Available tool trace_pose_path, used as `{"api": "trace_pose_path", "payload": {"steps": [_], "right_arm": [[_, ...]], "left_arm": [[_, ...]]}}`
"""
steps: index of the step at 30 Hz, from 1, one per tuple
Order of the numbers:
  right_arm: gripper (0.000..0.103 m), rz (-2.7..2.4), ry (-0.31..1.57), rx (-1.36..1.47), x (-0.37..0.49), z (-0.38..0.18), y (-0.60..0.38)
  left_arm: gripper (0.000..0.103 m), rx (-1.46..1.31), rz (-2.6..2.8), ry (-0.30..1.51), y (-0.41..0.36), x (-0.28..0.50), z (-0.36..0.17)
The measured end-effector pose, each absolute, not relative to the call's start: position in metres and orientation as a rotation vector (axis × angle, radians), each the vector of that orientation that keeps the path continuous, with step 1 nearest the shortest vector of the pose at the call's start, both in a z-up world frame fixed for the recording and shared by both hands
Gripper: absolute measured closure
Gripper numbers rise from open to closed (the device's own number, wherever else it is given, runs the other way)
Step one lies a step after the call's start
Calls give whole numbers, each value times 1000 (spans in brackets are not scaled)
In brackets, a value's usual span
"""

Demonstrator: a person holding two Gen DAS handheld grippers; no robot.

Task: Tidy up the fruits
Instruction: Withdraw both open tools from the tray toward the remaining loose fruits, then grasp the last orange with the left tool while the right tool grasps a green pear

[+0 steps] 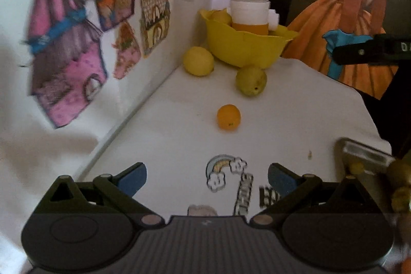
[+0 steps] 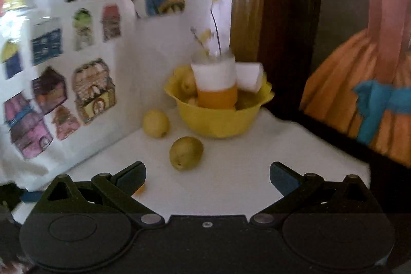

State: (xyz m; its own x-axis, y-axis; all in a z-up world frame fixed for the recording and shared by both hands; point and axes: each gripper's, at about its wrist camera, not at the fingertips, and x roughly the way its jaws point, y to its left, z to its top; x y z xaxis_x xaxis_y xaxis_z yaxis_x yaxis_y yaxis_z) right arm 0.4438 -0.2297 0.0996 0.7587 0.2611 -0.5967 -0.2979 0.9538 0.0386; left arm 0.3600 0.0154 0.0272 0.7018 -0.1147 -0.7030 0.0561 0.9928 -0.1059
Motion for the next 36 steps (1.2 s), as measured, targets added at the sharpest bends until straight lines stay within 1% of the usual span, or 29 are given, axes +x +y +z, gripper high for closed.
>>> {"api": "trace_pose_path", "payload": {"steps": [10,15,24,27,32,36], "right_arm": [[1,328,755,-63,512,59,-187],[2,313,815,113,541,42,-194],[10,304,876,225,564,22,-194],[13,302,876,239,568,19,-191],[22,286,872,261,570,8,-186],[29,292,874,276,572,3,-181]], "left_arm": [[1,-39,-111,762,0,419,1],[1,-105,-101,766,5,432,-9],[4,-99,-93,759,-1,441,-15],[8,-98,-87,748,-2,443,-16],[19,-57,-81,740,-6,445,-15],[23,-17,-85,733,-10,446,-15]]}}
